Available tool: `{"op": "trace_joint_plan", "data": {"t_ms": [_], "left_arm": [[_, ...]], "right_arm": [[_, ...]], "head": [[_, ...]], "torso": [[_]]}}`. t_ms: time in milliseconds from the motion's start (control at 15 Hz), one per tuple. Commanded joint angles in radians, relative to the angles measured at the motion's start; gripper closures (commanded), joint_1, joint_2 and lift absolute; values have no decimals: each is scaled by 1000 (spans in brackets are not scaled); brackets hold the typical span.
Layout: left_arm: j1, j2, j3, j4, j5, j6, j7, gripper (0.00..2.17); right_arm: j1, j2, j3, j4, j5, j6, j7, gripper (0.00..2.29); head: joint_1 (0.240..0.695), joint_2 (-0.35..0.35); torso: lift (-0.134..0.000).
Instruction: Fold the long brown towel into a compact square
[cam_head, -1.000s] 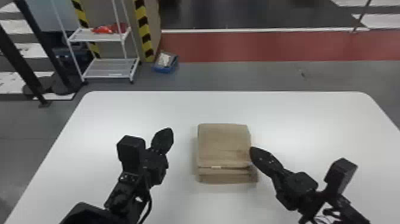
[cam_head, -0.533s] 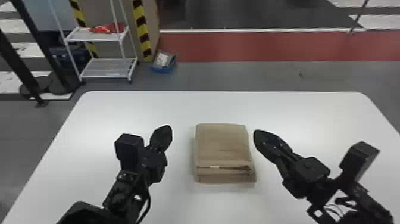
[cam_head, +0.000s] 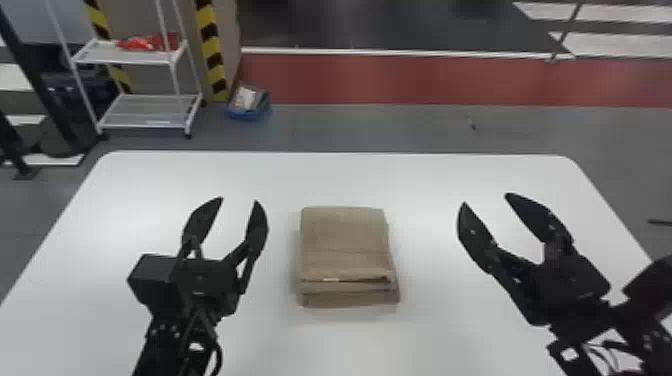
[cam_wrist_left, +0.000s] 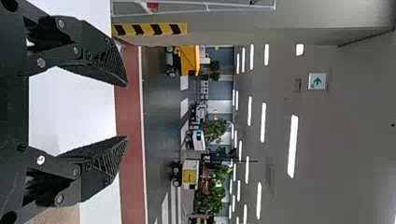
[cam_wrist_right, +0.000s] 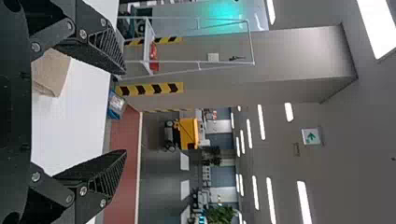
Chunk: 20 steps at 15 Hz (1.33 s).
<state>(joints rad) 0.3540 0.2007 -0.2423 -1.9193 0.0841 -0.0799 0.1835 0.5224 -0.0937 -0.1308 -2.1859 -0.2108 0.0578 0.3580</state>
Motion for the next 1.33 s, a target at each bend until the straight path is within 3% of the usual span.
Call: {"op": "trace_joint_plan", "data": {"t_ms": [0, 133, 267, 533, 733, 1267], "left_arm": [[45, -6, -2, -10, -27, -31, 19, 33], [74, -4, -2, -29, -55, -31, 25, 33], [99, -4, 15, -64, -55, -16, 25, 33], [138, -6, 104, -178, -24, 125, 10, 39], [157, -6, 156, -253, 29, 150, -35, 46], [165, 5, 156, -262, 17, 134, -21, 46]], "right_arm": [[34, 5, -26, 6, 2, -55, -10, 49], [68, 25, -50, 8, -16, -80, -28, 53], [96, 43, -101, 17, -101, -80, -22, 66], [125, 42, -151, 41, -173, -74, -19, 76], [143, 54, -144, -9, -168, -34, -19, 80], [153, 78, -108, -40, -140, -15, -31, 80]], "head": [[695, -64], [695, -83], [695, -111], [695, -149], [695, -137], [695, -78]], "torso": [[-114], [-114], [-114], [-114], [-114], [-114]]}}
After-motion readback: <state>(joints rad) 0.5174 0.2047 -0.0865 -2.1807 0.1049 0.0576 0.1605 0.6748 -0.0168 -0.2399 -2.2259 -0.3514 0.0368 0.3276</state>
